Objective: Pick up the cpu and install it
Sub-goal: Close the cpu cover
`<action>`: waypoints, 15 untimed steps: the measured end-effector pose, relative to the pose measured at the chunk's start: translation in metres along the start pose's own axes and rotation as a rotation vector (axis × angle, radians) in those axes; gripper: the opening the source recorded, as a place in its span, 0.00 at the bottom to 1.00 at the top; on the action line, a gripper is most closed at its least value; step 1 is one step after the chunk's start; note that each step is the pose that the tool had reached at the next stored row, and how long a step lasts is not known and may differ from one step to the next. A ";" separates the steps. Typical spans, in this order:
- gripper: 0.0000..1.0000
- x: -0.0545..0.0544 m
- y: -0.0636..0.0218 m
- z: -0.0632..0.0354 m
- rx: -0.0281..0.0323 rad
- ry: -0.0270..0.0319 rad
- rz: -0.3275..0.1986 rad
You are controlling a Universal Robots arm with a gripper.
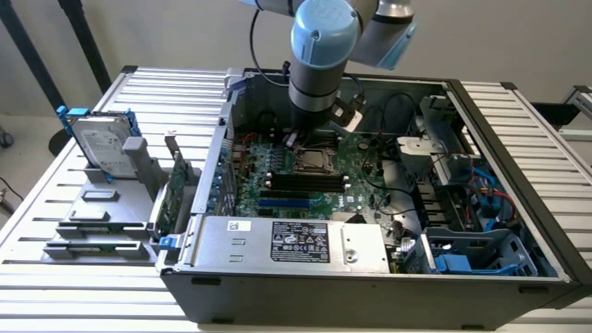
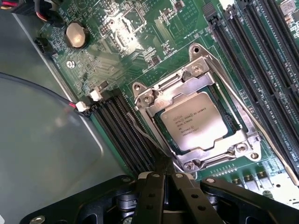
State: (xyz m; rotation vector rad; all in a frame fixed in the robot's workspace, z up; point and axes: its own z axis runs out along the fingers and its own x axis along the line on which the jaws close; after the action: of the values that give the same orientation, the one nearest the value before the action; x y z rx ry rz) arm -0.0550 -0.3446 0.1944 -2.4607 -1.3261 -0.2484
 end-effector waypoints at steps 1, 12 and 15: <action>0.11 0.000 0.0006 0.0001 0.0007 -0.0005 0.001; 0.11 0.004 0.0065 0.0007 0.0083 -0.0055 0.007; 0.11 0.005 0.0084 0.0008 0.0096 -0.0064 0.008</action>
State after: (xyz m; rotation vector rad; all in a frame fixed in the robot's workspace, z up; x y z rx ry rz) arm -0.0452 -0.3446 0.1935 -2.4602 -1.3171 -0.2320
